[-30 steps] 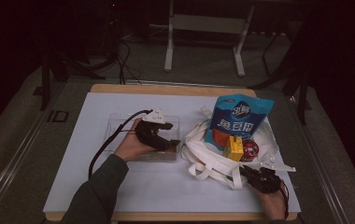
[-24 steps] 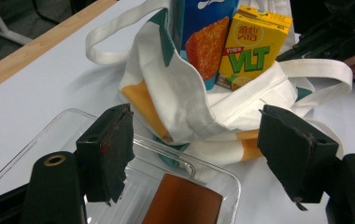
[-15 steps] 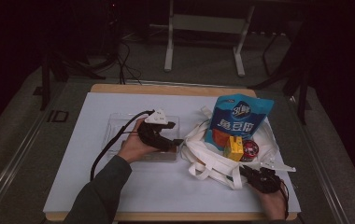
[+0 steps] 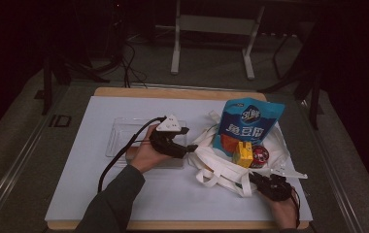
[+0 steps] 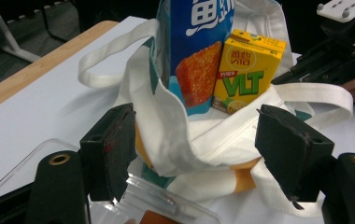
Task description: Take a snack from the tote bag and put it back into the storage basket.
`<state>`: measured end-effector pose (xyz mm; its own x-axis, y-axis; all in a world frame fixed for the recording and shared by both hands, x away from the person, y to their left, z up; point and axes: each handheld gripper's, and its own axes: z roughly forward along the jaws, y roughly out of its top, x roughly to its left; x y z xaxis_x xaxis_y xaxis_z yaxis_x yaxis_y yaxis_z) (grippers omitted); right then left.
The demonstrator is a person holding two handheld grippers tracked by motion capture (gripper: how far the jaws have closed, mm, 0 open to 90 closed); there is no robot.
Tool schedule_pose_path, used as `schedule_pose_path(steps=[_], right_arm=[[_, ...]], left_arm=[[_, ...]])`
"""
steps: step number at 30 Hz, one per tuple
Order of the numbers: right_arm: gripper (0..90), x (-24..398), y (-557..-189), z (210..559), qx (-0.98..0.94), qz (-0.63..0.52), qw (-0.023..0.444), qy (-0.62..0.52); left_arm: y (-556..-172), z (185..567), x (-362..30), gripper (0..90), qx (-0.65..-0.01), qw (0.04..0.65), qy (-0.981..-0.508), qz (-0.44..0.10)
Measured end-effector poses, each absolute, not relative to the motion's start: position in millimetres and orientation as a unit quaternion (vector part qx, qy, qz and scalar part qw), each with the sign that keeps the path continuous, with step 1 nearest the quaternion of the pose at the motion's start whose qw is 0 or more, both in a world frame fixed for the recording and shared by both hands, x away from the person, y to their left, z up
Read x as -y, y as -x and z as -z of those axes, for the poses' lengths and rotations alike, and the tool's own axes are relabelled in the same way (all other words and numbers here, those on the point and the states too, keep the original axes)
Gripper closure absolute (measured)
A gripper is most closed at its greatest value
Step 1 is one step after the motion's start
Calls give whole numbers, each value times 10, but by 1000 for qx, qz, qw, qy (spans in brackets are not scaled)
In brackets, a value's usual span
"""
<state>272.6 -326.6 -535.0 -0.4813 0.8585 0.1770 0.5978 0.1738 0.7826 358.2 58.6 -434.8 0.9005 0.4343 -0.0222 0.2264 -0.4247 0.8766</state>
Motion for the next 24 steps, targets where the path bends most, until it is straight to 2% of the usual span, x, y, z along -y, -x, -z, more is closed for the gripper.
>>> schedule_pose_path(steps=[24], right_arm=[[776, 3266, -2725, 5350, -750, -422, 155, -485]], left_arm=[[-3562, 4398, -202, 285, -183, 496, -844, -97]])
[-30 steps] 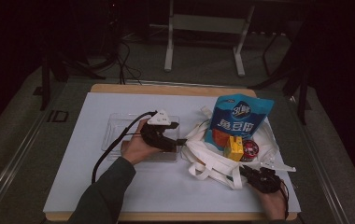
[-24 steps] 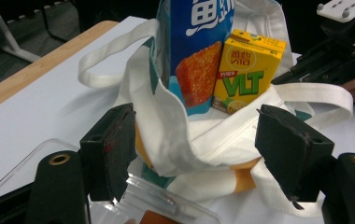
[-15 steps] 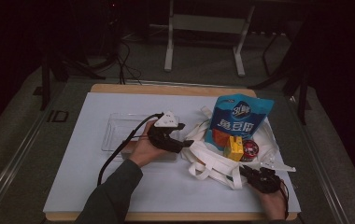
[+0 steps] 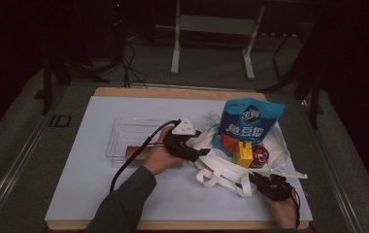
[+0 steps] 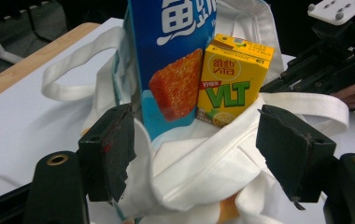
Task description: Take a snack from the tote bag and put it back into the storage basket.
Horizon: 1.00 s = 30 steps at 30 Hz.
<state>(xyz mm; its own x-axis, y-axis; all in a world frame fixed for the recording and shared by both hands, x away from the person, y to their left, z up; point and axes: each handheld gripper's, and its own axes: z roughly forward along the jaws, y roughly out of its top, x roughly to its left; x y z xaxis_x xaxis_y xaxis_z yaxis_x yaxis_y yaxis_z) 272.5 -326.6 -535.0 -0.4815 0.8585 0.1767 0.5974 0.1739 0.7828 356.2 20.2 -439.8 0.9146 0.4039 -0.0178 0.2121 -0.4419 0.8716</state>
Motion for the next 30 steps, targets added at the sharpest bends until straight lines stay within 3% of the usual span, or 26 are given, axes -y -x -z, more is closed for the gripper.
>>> schedule_pose_path(steps=[30], right_arm=[[776, 3266, -2726, 5349, -751, -421, 155, -485]], left_arm=[[-3582, 4532, 204, 285, -170, 485, -854, -80]])
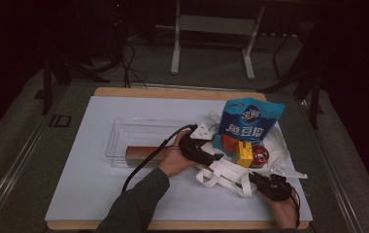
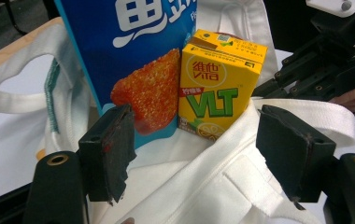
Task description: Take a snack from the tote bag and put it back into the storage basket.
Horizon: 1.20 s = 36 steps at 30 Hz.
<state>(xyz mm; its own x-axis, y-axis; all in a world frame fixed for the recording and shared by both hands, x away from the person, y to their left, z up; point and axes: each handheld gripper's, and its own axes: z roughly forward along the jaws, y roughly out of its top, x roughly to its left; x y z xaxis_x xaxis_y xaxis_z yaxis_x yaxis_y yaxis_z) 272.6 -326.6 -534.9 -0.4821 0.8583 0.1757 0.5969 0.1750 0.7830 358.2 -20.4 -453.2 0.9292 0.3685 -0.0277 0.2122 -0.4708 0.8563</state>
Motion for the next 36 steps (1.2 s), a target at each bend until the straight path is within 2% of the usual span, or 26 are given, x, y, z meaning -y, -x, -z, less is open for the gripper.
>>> schedule_pose_path(steps=[36], right_arm=[[775, 3268, -2727, 5349, -751, -422, 154, -485]], left_arm=[[-3706, 4522, 634, 255, -155, 478, -863, -52]])
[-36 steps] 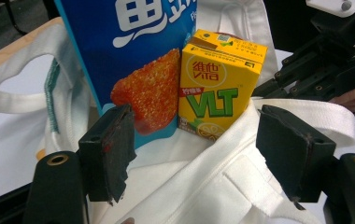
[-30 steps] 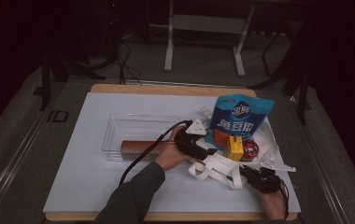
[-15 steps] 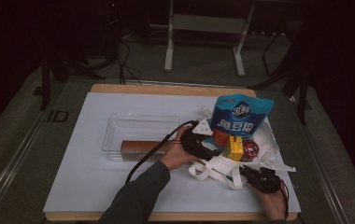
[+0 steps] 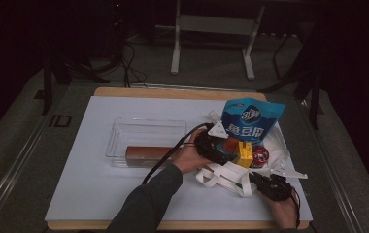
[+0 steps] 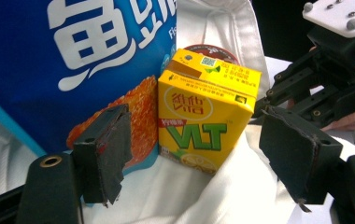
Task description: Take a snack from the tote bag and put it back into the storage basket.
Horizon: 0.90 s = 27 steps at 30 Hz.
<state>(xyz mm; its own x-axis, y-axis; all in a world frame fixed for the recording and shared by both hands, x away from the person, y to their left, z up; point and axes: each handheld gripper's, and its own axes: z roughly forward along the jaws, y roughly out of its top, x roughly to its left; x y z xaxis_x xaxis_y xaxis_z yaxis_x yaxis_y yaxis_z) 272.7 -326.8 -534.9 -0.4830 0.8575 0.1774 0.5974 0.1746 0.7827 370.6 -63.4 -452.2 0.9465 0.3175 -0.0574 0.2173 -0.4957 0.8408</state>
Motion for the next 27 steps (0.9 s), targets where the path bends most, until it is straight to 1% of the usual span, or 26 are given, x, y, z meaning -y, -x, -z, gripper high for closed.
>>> schedule_pose_path(steps=[10, 12, 17, 22, 27], right_arm=[[776, 3270, -2727, 5349, -751, -422, 154, -484], [775, 3270, -2727, 5349, -751, -422, 153, -485], [776, 3270, -2727, 5349, -750, -422, 153, -485], [776, 3270, -2728, 5350, -751, -422, 154, -484], [775, 3270, -2727, 5350, -751, -422, 154, -484]], left_arm=[[-3770, 4516, 758, 206, -153, 470, -868, -40], [-3779, 4519, 781, 176, -156, 468, -869, -45], [-3788, 4536, 815, 168, -150, 470, -869, -31], [-3791, 4531, 866, 144, -144, 463, -874, -32], [-3834, 4546, 900, 145, -143, 458, -877, -22]])
